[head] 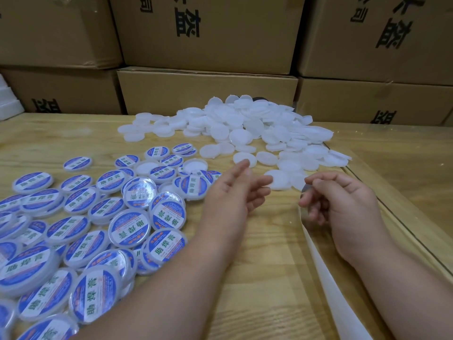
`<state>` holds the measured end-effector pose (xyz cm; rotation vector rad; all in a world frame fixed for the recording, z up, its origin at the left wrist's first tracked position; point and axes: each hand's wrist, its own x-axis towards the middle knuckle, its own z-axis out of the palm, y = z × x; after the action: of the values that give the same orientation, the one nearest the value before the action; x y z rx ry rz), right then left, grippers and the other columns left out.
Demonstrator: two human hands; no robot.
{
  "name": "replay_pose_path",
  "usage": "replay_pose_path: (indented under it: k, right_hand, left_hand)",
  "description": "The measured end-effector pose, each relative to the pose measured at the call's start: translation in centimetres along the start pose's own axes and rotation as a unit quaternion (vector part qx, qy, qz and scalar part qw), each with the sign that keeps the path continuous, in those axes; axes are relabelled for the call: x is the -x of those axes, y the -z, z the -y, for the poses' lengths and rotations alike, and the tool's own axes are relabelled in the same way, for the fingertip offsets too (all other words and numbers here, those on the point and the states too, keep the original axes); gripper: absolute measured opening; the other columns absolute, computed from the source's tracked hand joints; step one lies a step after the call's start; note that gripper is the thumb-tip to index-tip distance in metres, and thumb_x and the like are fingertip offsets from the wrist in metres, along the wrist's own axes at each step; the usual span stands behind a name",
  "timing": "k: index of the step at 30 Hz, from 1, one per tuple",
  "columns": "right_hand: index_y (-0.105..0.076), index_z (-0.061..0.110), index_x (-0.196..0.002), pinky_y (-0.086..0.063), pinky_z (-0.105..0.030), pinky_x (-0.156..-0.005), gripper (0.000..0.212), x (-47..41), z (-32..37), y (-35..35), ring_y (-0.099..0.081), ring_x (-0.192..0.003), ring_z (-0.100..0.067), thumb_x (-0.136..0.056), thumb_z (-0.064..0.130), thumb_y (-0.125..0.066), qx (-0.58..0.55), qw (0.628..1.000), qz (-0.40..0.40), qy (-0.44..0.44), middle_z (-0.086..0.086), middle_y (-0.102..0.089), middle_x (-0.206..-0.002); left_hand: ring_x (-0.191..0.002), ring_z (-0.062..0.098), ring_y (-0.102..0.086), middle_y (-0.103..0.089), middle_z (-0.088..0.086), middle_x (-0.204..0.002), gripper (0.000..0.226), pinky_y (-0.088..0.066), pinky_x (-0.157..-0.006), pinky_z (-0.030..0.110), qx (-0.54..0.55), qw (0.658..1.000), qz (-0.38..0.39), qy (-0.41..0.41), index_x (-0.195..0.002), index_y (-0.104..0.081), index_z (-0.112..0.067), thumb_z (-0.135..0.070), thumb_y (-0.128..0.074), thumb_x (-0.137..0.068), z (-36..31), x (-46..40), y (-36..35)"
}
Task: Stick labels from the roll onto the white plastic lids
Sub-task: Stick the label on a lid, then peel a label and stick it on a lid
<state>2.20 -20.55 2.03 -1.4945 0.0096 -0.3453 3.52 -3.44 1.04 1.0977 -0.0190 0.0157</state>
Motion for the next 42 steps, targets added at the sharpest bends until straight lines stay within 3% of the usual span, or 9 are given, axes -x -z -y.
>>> replay_pose_path:
  k: [4, 7, 10, 14, 19, 24, 33, 37, 42]
  right_hand:
    - [-0.068, 0.022, -0.063, -0.04, -0.02, -0.04, 0.02, 0.2, -0.1, -0.1, -0.048, -0.042, -0.016, -0.08, 0.02, -0.057, 0.009, 1.0, -0.005, 0.027, -0.008, -0.062, -0.055]
    - [-0.059, 0.019, -0.055, -0.04, -0.019, -0.042, 0.03, 0.3, -0.2, -0.2, -0.047, -0.042, -0.016, -0.085, 0.02, -0.056, 0.012, 0.999, -0.001, 0.052, -0.007, -0.056, -0.05]
    - [-0.052, 0.015, -0.054, -0.039, -0.022, -0.042, 0.033, 0.4, -0.5, -0.3, -0.044, -0.042, -0.018, -0.086, 0.024, -0.057, 0.032, 0.998, -0.006, 0.059, -0.007, -0.051, -0.048]
    - [-0.049, 0.005, -0.06, -0.037, -0.022, -0.041, 0.033, 0.3, -0.7, -0.3, -0.041, -0.04, -0.019, -0.084, 0.025, -0.058, 0.038, 0.997, -0.012, 0.06, -0.005, -0.046, -0.046]
    - [-0.047, 0.013, -0.056, -0.039, -0.025, -0.043, 0.032, 0.1, -1.0, -0.5, -0.042, -0.041, -0.017, -0.083, 0.027, -0.058, 0.042, 0.997, -0.034, 0.055, -0.004, -0.047, -0.045]
    - [-0.047, 0.019, -0.053, -0.035, -0.033, -0.052, 0.03, -0.4, -1.5, -0.8, -0.039, -0.049, -0.021, -0.079, 0.03, -0.059, 0.058, 0.996, -0.06, 0.043, -0.005, -0.044, -0.049]
    - [-0.052, 0.016, -0.056, -0.039, -0.029, -0.052, 0.024, -1.0, -2.0, -0.9, -0.044, -0.049, -0.018, -0.077, 0.025, -0.057, 0.093, 0.99, -0.086, 0.059, 0.001, -0.049, -0.048]
    - [-0.054, 0.026, -0.049, -0.039, -0.018, -0.048, 0.028, -1.2, -2.1, -0.3, -0.046, -0.047, -0.008, -0.077, 0.026, -0.057, 0.107, 0.986, -0.107, 0.064, 0.009, -0.053, -0.046]
    - [-0.047, 0.018, -0.054, -0.038, -0.033, -0.054, 0.026, -1.1, -2.1, 0.3, -0.04, -0.052, -0.017, -0.076, 0.028, -0.056, 0.132, 0.981, -0.131, 0.05, 0.001, -0.045, -0.05]
  left_hand:
    - [-0.09, -0.011, -0.062, -0.074, -0.021, -0.099, 0.03, -0.047, -0.082, 0.013, -0.335, 0.932, 0.09, -0.101, -0.124, -0.067, -0.032, -0.019, -0.06, -0.098, 1.5, 1.1, -0.7]
    - [-0.131, 0.004, -0.048, -0.062, -0.016, -0.131, 0.047, -0.036, -0.112, 0.025, -0.551, 0.801, 0.164, -0.171, -0.139, -0.057, -0.032, -0.023, -0.057, -0.093, 2.4, 1.2, -1.2]
    - [-0.154, 0.014, -0.013, -0.033, -0.009, -0.162, 0.063, -0.009, -0.124, 0.027, -0.623, 0.747, 0.172, -0.159, -0.154, -0.036, -0.033, -0.029, -0.052, -0.093, 3.0, 1.0, -1.6]
    - [-0.156, 0.015, 0.006, -0.001, -0.005, -0.171, 0.078, -0.004, -0.125, 0.034, -0.661, 0.729, 0.139, -0.114, -0.159, -0.01, -0.038, -0.044, -0.049, -0.092, 3.8, 0.1, -2.0]
    - [-0.156, 0.028, 0.014, 0.012, -0.001, -0.17, 0.085, -0.001, -0.126, 0.046, -0.719, 0.684, 0.089, -0.083, -0.157, 0.0, -0.047, -0.065, -0.044, -0.087, 4.1, -2.5, -3.2]
    - [-0.154, 0.032, 0.019, 0.019, -0.002, -0.169, 0.087, 0.0, -0.122, 0.061, -0.742, 0.66, 0.102, -0.068, -0.154, 0.005, -0.053, -0.063, -0.041, -0.081, 4.1, -5.8, -4.6]
    - [-0.156, 0.028, 0.009, 0.005, -0.006, -0.17, 0.068, 0.0, -0.119, 0.067, -0.766, 0.605, 0.194, -0.095, -0.15, -0.014, -0.06, -0.064, -0.04, -0.087, 5.1, -9.2, -6.1]
    - [-0.154, 0.023, -0.012, -0.018, -0.007, -0.168, 0.062, -0.007, -0.123, 0.056, -0.738, 0.637, 0.194, -0.112, -0.145, -0.037, -0.057, -0.065, -0.028, -0.083, 4.9, -8.2, -5.7]
    - [-0.152, 0.022, -0.018, -0.023, -0.006, -0.167, 0.051, -0.011, -0.123, 0.045, -0.726, 0.657, 0.161, -0.123, -0.145, -0.042, -0.054, -0.062, -0.037, -0.095, 4.9, -6.6, -4.8]
